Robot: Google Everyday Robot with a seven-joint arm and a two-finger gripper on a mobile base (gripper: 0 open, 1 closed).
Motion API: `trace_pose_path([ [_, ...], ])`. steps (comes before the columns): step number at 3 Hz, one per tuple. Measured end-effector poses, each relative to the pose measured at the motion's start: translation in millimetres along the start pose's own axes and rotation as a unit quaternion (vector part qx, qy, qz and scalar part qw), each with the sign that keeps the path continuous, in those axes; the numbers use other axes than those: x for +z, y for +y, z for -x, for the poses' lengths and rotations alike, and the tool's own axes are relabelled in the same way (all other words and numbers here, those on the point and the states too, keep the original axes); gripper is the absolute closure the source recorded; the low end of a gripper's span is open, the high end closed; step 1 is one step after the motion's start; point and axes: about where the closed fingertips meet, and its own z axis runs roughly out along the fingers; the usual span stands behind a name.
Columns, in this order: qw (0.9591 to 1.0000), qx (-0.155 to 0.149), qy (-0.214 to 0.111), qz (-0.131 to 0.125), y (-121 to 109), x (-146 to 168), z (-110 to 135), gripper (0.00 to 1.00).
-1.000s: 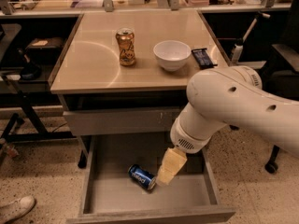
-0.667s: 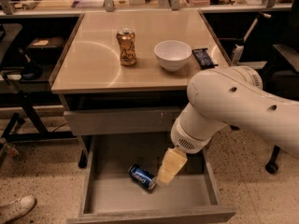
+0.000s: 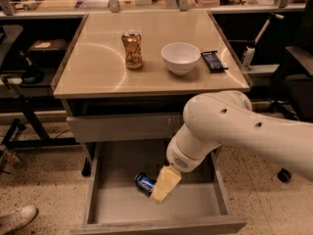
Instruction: Pick pepsi can from middle drawer and place on counter
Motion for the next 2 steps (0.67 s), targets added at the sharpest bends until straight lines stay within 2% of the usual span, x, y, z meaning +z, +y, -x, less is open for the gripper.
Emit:
trace_pose_path([
  [1, 0.9993, 0.03, -0.022, -0.001, -7.5, 42.3, 16.2, 0.0],
  [2, 0.9976, 0.059, -0.033, 0.014, -16.8, 78.3, 22.9, 0.0],
])
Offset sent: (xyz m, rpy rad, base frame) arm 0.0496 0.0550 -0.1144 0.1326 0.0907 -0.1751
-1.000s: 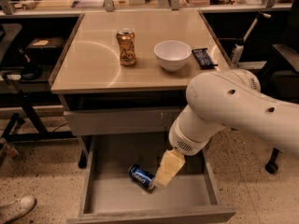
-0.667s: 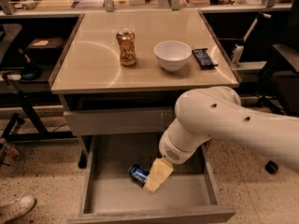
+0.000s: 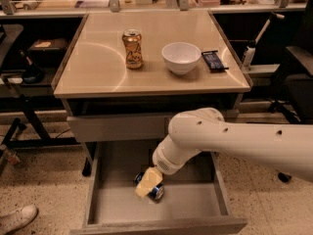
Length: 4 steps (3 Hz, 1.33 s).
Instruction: Pick pepsi can from middle drawer and place on counter
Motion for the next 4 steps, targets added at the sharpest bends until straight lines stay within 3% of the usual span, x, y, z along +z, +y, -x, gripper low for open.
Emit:
trace_pose_path([
  [2, 0.9998, 0.004, -0.011, 0.013, -2.9, 21.2, -2.2, 0.0],
  [4, 0.9987, 0.014, -0.047, 0.011, -35.5, 95.3, -4.8, 0.0],
])
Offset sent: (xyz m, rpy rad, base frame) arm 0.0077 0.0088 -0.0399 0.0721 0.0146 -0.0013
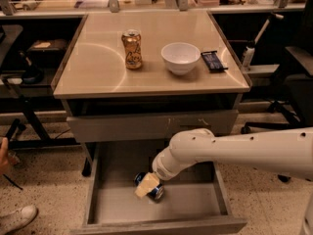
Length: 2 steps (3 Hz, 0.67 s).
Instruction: Pick pepsi can from middle drawer and place on counter
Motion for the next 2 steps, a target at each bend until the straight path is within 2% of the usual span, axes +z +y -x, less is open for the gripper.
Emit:
trace_pose_path([
  [1, 0.9994, 0.028, -0.021, -0.002, -17.1, 50.4, -14.9, 0.0],
  [2, 0.9994, 0.028, -0.021, -0.002, -17.1, 50.6, -15.0, 0.0],
])
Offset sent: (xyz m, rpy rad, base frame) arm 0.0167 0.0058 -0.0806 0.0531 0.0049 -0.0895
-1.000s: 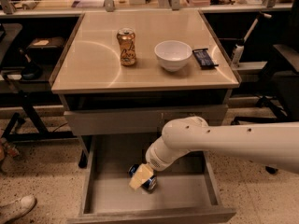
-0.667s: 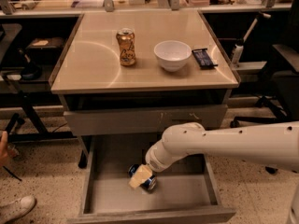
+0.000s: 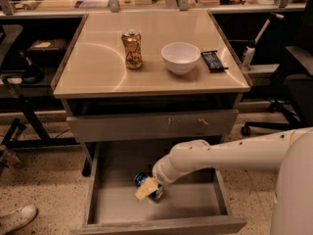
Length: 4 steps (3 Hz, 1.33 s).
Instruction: Pick pepsi can from middle drawer and place on counter
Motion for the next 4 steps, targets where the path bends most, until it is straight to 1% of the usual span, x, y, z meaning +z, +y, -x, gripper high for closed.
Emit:
trace_pose_path([
  [1, 0.9999, 0.009, -0.006, 0.006, -2.5, 29.5, -11.7, 0.0],
  [2, 0.9998, 0.012, -0.015, 0.002, -7.0, 56.5, -15.9, 0.0],
  [3, 0.9998, 0.015, -0.015, 0.001, -7.8, 75.0, -23.5, 0.0],
  [4, 0.9996, 0.024, -0.015, 0.003, -8.6, 90.0, -31.2, 0.0],
])
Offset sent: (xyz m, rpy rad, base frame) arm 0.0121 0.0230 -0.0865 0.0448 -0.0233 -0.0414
